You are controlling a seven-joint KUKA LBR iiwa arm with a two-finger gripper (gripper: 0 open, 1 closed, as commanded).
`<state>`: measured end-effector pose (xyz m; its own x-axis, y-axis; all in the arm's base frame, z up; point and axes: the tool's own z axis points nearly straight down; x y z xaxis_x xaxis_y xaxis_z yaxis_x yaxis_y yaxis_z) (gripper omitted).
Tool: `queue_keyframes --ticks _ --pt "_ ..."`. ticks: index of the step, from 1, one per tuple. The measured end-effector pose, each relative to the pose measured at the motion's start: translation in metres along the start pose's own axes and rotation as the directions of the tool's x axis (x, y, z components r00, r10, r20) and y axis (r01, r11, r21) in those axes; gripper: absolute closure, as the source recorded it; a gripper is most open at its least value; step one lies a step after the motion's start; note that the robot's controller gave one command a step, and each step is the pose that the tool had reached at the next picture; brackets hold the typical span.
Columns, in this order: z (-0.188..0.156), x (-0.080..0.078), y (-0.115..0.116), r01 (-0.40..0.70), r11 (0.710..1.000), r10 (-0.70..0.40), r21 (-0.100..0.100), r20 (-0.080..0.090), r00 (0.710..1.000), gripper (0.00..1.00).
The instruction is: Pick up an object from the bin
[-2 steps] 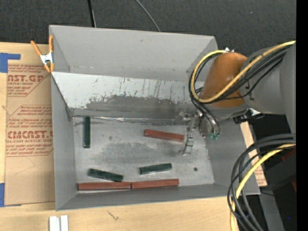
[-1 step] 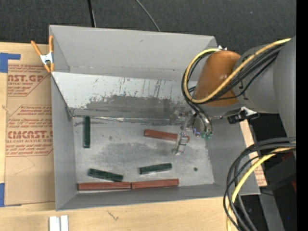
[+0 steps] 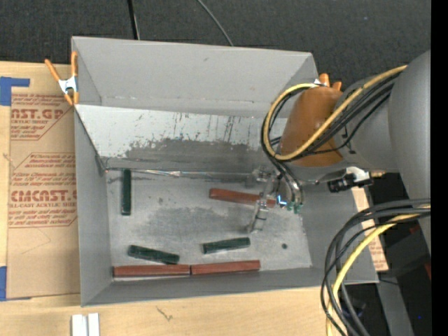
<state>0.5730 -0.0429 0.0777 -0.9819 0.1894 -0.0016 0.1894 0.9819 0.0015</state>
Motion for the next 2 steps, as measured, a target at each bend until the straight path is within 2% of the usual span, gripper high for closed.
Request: queue_keyframes --ticks 1,2 --pt "0.0075 0.0089 0.0170 -0.085 0.996 0.085 0.000 0.000 0.996 1.00" --pt "0.0075 0.0089 0.0170 -0.085 0.996 0.085 0.000 0.000 0.996 1.00"
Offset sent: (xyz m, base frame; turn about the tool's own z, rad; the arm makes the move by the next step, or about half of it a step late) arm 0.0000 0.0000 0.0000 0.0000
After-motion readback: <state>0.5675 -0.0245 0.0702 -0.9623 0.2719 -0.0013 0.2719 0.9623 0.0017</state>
